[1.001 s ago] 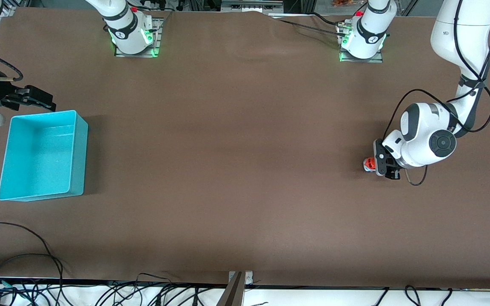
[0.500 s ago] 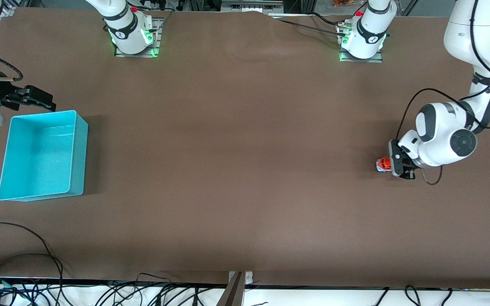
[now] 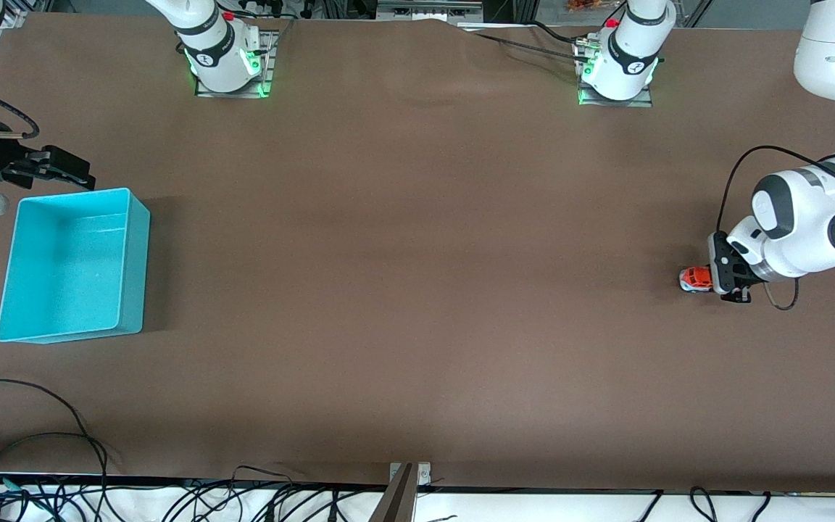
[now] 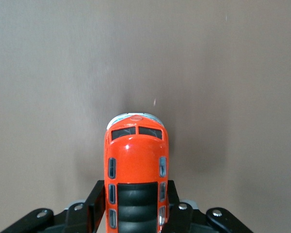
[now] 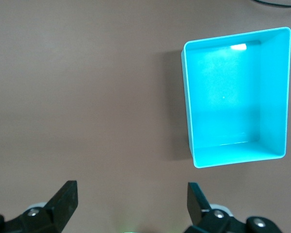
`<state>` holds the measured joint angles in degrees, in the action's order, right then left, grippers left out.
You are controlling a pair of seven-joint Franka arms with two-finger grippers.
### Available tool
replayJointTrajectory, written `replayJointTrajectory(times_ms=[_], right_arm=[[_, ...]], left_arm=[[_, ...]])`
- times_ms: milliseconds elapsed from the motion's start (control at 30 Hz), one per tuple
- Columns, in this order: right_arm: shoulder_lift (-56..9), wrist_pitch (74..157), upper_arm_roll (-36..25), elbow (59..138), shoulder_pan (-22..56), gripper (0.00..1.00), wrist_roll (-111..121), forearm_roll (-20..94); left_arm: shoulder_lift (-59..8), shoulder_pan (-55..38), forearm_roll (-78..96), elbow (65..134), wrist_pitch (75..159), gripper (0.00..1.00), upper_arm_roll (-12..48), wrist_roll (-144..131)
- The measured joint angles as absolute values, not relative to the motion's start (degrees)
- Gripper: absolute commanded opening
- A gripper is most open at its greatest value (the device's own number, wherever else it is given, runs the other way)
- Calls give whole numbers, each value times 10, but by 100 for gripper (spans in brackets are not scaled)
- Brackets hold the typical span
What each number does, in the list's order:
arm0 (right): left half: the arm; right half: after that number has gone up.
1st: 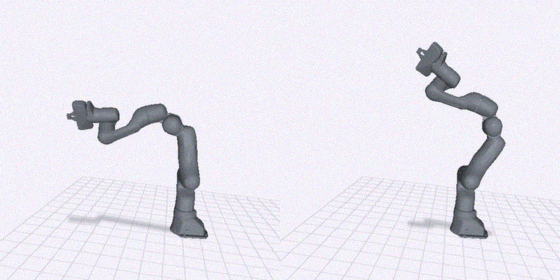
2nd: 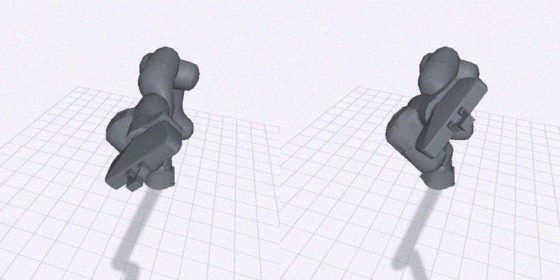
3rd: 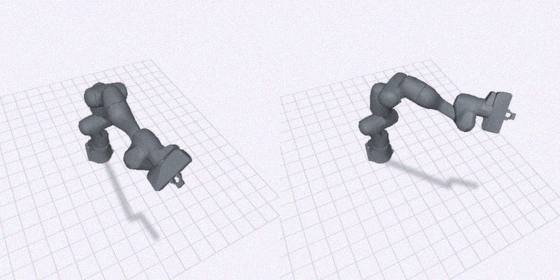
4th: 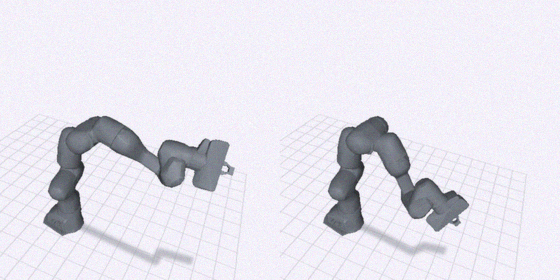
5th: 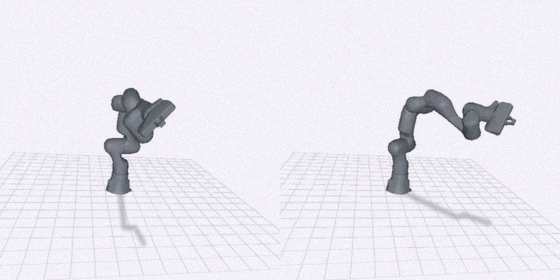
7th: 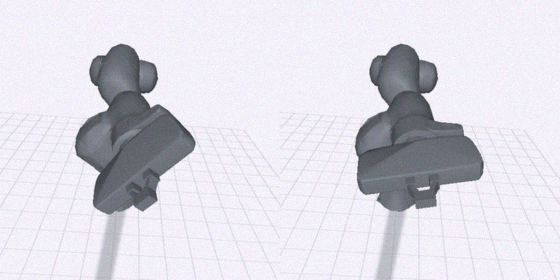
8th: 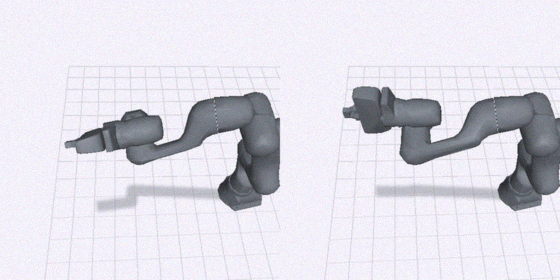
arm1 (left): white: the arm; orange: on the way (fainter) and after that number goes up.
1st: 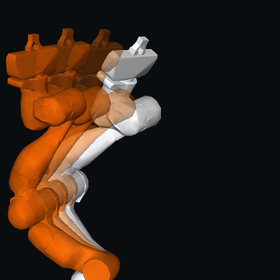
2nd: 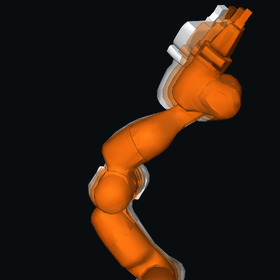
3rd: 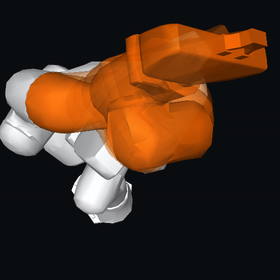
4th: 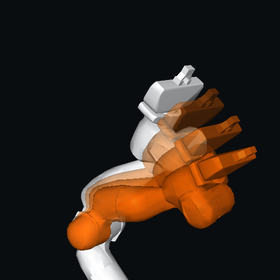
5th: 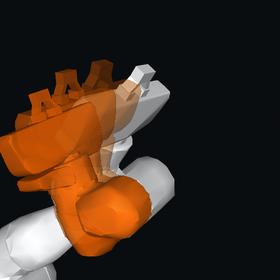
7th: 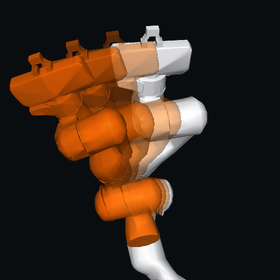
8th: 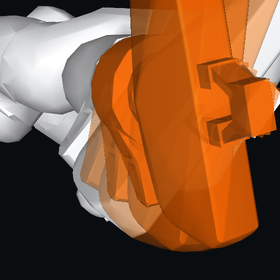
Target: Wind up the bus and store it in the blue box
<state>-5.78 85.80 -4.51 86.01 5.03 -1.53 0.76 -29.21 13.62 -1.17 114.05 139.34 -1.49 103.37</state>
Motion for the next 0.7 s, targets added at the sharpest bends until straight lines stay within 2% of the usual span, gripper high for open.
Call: replayJointTrajectory(times_ms=[234, 267, 300, 367, 400, 701], right_arm=[[-58, 858, -45, 860, 50, 100, -15, 8], [-58, 858, -45, 860, 50, 100, -15, 8], [-58, 858, -45, 860, 50, 100, -15, 8], [-58, 858, -45, 860, 50, 100, -15, 8], [-58, 858, -45, 860, 50, 100, -15, 8], [-58, 858, -45, 860, 50, 100, -15, 7]], left_arm=[[-293, 151, -12, 1139, 1400, 33, -15, 1049], [-294, 152, -12, 1139, 1400, 38, -15, 1049], [-294, 152, -12, 1139, 1400, 48, -15, 1049], [-294, 152, -12, 1139, 1400, 89, -15, 1049], [-294, 152, -12, 1139, 1400, 100, -15, 1049], [-310, 151, -12, 1129, 1405, 100, -12, 1050]])
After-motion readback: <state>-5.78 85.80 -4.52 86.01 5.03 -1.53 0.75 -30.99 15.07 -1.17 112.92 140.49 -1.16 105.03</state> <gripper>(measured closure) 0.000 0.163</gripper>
